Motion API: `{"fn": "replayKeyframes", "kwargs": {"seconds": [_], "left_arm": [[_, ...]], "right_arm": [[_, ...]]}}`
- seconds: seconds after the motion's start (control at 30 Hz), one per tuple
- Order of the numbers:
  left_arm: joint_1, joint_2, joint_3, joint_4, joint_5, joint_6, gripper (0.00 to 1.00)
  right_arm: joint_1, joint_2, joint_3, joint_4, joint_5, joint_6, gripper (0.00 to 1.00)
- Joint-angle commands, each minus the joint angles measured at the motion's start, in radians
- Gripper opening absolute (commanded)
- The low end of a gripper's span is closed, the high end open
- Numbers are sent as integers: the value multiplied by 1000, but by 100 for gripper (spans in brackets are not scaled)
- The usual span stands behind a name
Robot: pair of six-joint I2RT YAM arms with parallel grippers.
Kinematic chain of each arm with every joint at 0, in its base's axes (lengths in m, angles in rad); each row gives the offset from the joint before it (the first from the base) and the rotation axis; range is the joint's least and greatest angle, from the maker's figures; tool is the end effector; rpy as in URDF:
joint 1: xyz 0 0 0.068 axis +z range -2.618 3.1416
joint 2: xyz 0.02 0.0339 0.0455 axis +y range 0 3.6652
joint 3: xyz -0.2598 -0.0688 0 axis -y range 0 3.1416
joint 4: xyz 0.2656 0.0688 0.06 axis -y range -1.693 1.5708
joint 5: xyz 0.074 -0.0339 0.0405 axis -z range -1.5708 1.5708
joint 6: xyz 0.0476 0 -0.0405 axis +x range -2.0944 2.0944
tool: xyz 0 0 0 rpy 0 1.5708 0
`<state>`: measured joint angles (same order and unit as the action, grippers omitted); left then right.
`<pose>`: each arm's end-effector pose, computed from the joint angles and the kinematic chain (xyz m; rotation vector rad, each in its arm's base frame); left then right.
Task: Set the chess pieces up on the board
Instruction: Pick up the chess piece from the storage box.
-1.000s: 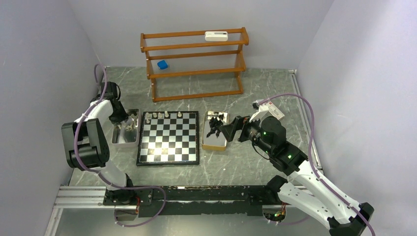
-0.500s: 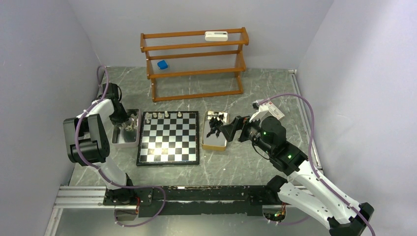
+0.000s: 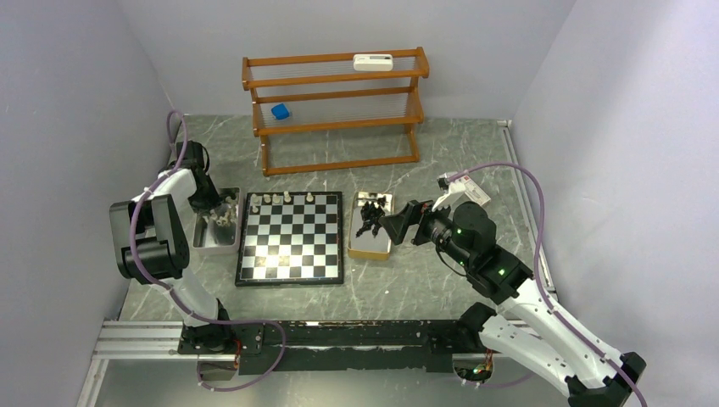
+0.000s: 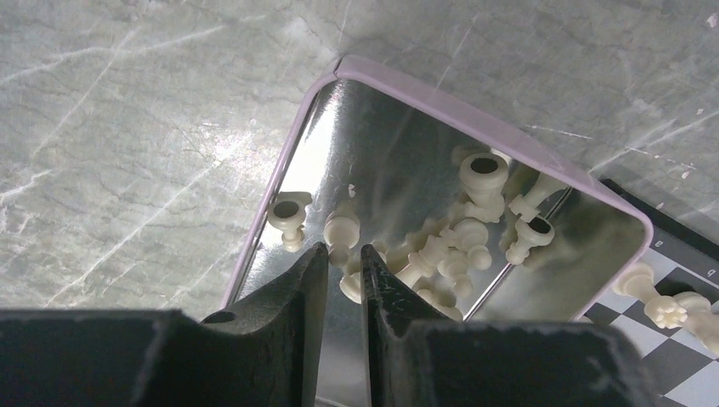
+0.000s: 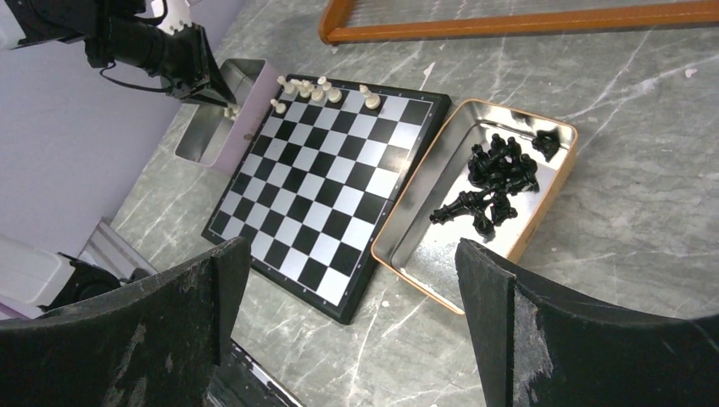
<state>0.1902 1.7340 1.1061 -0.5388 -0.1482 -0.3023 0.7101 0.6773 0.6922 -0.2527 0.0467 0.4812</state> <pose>0.3522 0.0750 0.1511 -0.7045 2.6330 0.1707 0.1534 0.1289 0.3116 -0.1806 1.8740 0.7943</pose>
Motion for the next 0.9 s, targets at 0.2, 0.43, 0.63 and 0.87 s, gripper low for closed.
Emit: {"fn": "replayKeyframes", "kwargs": {"seconds": [0.2,0.43,0.63,0.87], "left_arm": [[11,21,24,16,9,14,26],[12,21,25,16,16,17,21],[12,15,27,7,17,16,14],[12,-21,40,-21,19,10,13]], "right_arm": [[3,-6,3,11,12,-11,96],[3,-7,4,13,8,-8,96],[3,-13,3,6,13,-7,96],[3,-10,4,-1,14,-9,96]]}}
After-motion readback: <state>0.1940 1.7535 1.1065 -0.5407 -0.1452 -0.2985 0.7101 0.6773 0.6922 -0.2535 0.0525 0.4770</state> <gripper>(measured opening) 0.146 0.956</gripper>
